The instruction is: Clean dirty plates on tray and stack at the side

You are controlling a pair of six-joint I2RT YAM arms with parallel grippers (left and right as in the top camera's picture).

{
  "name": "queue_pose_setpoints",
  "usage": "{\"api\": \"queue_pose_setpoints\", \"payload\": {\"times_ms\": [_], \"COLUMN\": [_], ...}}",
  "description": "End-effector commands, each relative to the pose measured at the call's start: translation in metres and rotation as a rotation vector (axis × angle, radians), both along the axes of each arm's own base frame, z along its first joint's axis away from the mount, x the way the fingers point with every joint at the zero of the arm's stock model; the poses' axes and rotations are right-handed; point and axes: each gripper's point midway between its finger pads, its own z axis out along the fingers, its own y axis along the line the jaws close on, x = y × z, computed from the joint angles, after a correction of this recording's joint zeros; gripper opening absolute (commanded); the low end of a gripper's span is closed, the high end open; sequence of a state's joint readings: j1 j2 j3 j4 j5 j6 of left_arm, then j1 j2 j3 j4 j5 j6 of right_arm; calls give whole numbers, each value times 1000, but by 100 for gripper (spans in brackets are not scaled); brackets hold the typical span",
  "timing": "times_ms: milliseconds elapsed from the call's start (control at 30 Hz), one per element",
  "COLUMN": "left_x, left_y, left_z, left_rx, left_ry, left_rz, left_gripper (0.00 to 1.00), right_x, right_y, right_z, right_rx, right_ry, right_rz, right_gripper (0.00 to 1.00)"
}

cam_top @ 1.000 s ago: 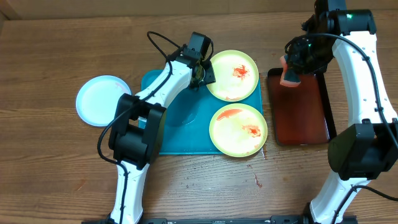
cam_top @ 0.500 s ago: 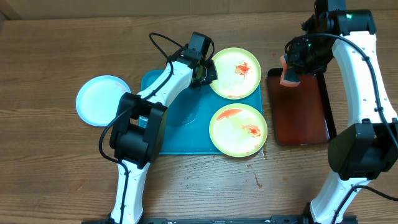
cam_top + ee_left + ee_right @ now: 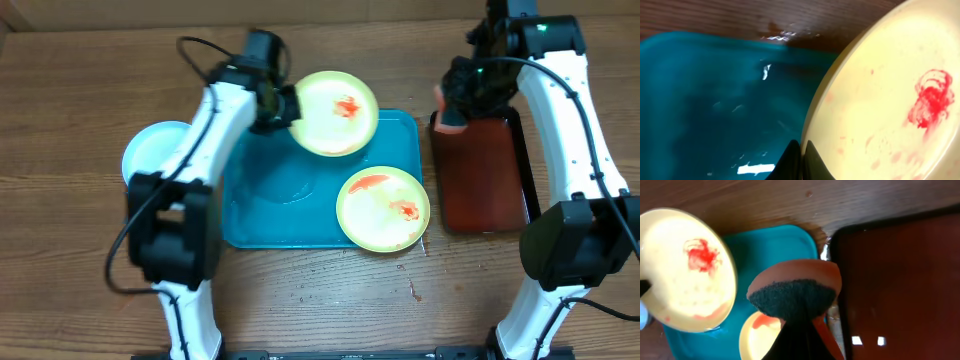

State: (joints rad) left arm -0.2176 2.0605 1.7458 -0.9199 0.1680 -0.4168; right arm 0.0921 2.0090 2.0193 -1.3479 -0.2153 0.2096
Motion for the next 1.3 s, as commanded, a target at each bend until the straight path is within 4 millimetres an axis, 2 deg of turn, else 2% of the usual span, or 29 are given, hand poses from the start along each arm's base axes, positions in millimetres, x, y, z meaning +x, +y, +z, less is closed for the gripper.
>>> {"api": "queue_pose_setpoints", "payload": {"times_ms": [0, 100, 267, 467, 600, 767, 900, 1133, 1267], "left_x": [-16, -31, -48, -53, -54, -52, -53, -55, -56], "left_y": [5, 24, 31, 48, 58, 65, 65, 64, 65], "left_z": [7, -11, -35, -53, -57, -57, -57, -57, -57], "left_rx": [45, 141, 170, 198, 197, 199, 201, 196, 196], "left_ry": [17, 93, 160, 180, 192, 190, 189, 198, 199], "left_rz": [-116, -105, -117, -87, -64, -48, -69, -76, -75], "left_gripper": [4, 4, 4, 4, 4, 4, 4, 4, 4], "right_x": [-2, -1, -9, -18, -20, -18, -13, -3, -1], "right_y": [35, 63, 109, 149, 169, 186, 198, 205, 206], "right_z": [19, 13, -11, -41, -54, -65, -82, -123, -137], "right_rx": [40, 45, 44, 38, 43, 52, 53, 45, 41], "right_ry": [-67, -73, -33, 14, 22, 15, 12, 36, 48], "right_rz": [76, 129, 210, 280, 306, 317, 333, 333, 333], "right_gripper": [4, 4, 4, 4, 4, 4, 4, 4, 4]}}
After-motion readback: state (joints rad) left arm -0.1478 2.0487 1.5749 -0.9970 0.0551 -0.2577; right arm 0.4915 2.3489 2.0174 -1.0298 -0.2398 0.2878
